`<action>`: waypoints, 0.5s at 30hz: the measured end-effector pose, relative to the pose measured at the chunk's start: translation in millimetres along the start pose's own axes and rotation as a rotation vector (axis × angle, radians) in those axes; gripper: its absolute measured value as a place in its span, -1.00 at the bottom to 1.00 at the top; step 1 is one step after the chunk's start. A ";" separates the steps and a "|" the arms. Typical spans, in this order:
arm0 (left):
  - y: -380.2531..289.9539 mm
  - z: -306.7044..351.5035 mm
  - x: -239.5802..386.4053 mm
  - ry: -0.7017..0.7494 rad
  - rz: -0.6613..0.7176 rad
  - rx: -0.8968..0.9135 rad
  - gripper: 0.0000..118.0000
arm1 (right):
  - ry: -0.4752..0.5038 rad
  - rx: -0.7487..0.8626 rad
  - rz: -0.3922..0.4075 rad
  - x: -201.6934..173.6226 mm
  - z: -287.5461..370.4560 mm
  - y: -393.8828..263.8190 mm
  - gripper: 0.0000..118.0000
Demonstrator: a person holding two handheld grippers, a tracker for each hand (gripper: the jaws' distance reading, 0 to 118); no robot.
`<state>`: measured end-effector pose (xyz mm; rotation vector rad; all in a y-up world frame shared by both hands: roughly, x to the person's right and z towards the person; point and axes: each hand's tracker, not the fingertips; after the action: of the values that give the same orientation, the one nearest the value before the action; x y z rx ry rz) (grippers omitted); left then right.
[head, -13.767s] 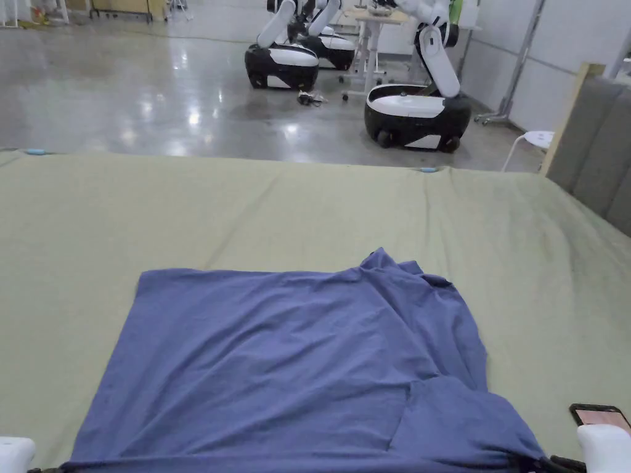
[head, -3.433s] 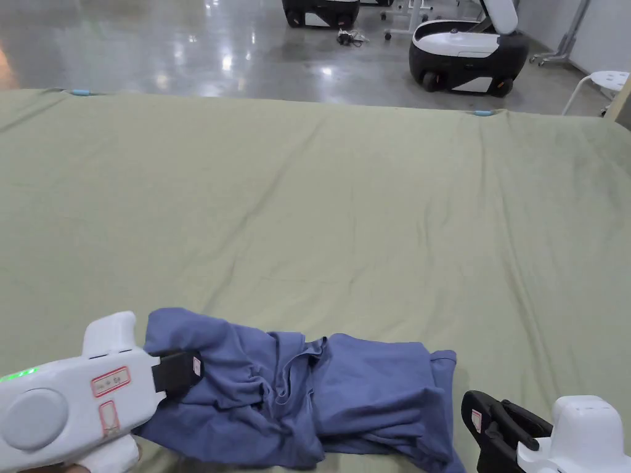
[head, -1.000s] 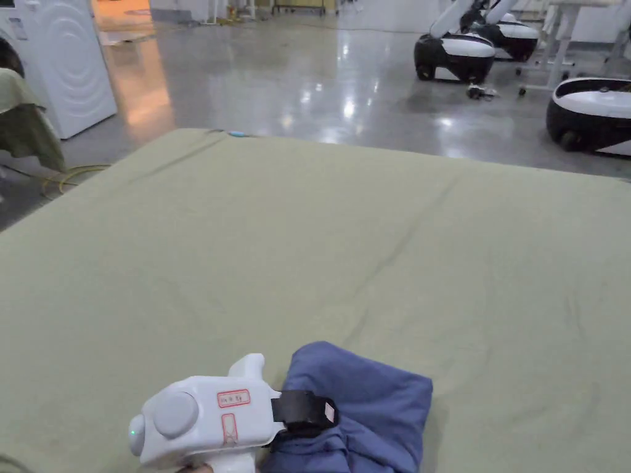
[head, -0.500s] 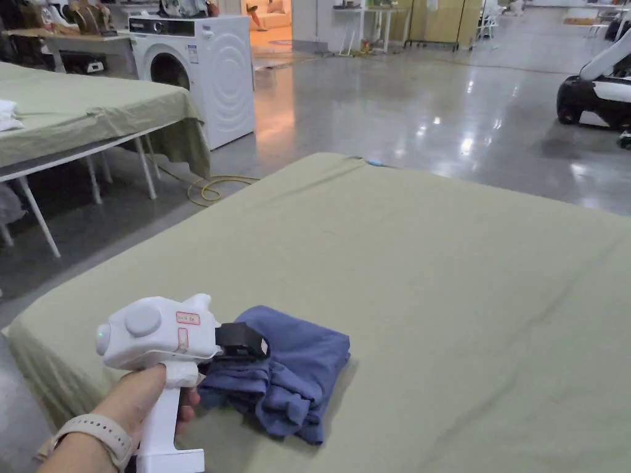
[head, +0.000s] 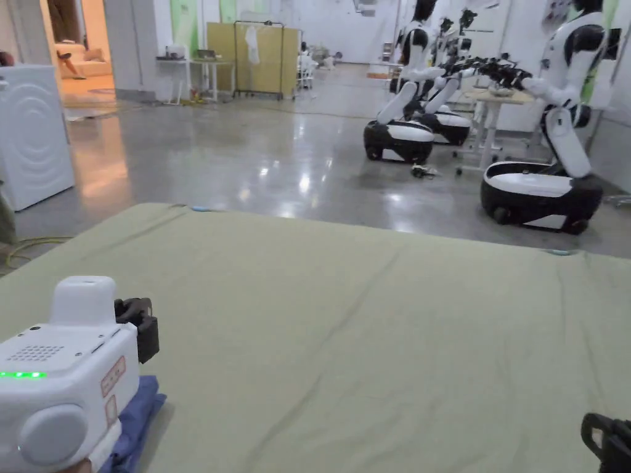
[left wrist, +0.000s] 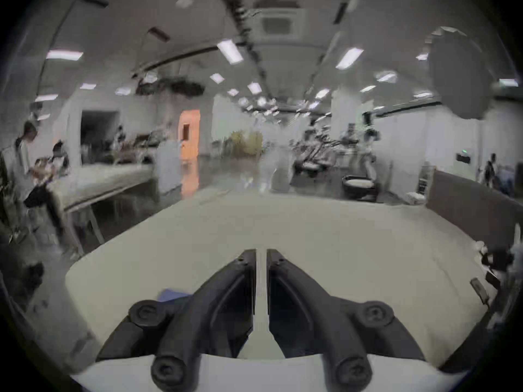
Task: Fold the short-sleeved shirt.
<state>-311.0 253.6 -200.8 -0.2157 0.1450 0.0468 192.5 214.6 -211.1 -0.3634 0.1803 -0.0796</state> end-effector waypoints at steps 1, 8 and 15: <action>5.8 5.4 32.2 -0.032 0.006 0.043 -0.88 | -0.032 0.058 0.028 4.7 8.2 15.4 -0.95; 50.0 13.0 167.9 -0.186 -0.121 0.187 -0.88 | -0.147 0.273 0.134 15.1 26.9 91.2 -0.94; 46.7 17.7 179.6 -0.198 -0.067 0.137 -0.88 | -0.115 0.253 0.122 6.9 18.9 79.8 -0.94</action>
<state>-133.9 308.5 -220.1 -0.0783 -0.0562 -0.0082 206.4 294.7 -223.5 -0.1042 0.0771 0.0389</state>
